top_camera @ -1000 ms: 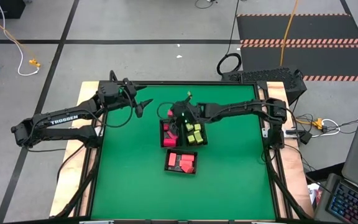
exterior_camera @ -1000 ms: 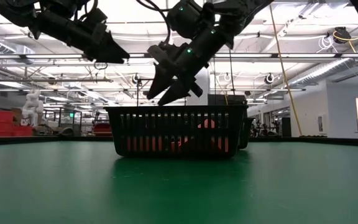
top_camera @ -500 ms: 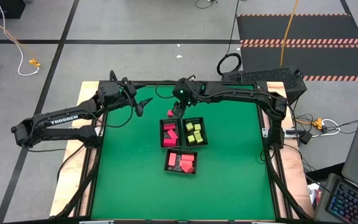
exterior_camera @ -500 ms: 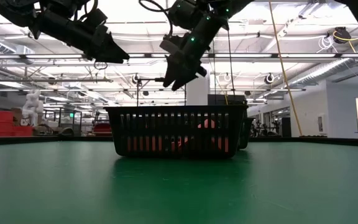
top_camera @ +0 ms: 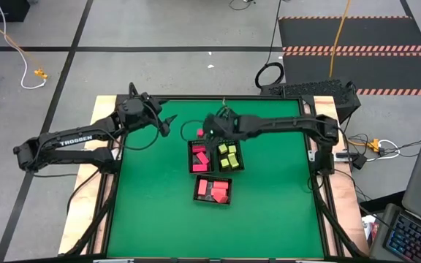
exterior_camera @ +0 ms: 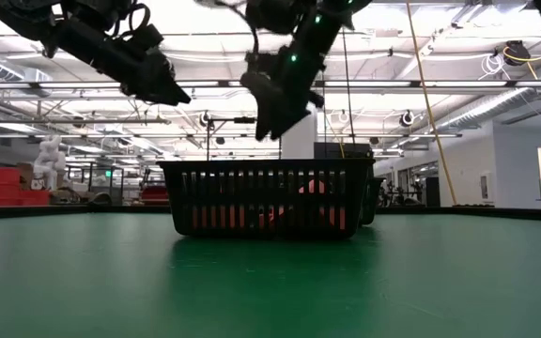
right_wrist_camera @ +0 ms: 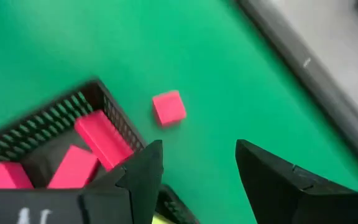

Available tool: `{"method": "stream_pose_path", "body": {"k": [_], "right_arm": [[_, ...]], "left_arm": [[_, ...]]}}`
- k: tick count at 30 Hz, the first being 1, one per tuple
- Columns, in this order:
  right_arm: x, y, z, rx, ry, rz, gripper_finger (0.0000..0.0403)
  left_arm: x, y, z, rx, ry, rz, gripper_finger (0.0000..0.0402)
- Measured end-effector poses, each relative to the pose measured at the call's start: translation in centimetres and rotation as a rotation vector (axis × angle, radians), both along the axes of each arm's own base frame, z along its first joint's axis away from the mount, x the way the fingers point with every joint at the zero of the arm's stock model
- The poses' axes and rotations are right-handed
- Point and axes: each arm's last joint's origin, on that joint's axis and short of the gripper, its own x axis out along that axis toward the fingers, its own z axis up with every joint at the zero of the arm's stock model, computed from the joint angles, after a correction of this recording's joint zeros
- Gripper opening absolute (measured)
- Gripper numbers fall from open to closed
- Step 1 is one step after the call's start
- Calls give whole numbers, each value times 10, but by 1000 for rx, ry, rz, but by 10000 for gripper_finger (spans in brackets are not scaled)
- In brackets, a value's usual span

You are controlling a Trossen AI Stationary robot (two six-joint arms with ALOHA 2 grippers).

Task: Sort & place blocks by color
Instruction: Put the red block into the top left black bin

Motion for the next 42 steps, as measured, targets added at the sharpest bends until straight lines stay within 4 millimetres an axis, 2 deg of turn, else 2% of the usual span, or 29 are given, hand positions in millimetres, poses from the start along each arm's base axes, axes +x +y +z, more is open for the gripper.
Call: {"method": "stream_pose_path", "body": {"k": [6,12,18,21,25,29,36,39,42], "right_arm": [[-9,29,16,-193,-154,-1,199],[-45,41,35,-241,-333,-2,199],[-96,51,23,-236,-498,9,199],[-120,53,12,-239,-587,15,199],[-151,55,3,-220,-673,3,199],[-174,59,-3,-205,-759,8,199],[-191,65,1,-198,-853,36,199],[-193,69,4,-202,-874,57,199],[-193,72,8,-213,-903,75,199]], "left_arm": [[16,1,-6,-68,35,-64,347],[58,19,-7,-212,257,-152,347],[103,40,-3,-323,577,-241,346],[125,52,-3,-291,650,-246,346],[144,62,-11,-273,729,-268,346],[156,67,-28,-257,812,-329,346],[166,74,-64,-316,980,-372,346],[170,76,-68,-310,1020,-361,346],[173,79,-62,-303,991,-353,346]]}}
